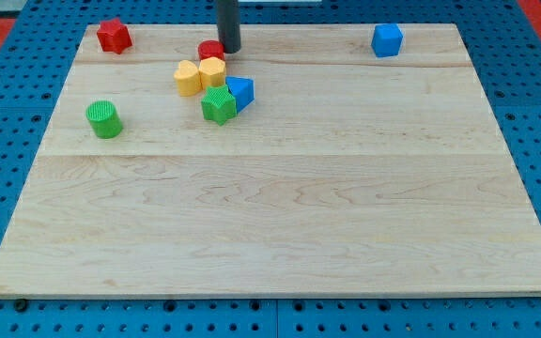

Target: Push the red star to the top right of the red circle

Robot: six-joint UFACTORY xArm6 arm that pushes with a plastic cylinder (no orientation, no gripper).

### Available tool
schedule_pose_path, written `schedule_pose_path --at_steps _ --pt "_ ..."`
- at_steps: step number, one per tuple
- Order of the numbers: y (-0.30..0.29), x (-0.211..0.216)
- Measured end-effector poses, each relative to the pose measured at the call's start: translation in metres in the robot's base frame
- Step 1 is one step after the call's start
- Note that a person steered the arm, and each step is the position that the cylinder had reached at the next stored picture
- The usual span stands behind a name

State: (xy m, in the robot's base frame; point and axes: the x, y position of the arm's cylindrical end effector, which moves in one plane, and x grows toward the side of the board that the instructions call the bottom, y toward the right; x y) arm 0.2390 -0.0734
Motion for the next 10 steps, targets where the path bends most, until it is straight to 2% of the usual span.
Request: schedule_pose_path --at_steps 1,2,3,4,5,6,8,9,10 --pt "-0.015 -0.016" --pt "-0.055 0.014" --pt "-0.123 0.041" --pt "-0.188 0.030" --pt "-0.197 -0.022" --pt "-0.169 -0.047" --pt "-0.143 -0.048" --pt "-0.083 -0.045" --pt "-0.020 0.004"
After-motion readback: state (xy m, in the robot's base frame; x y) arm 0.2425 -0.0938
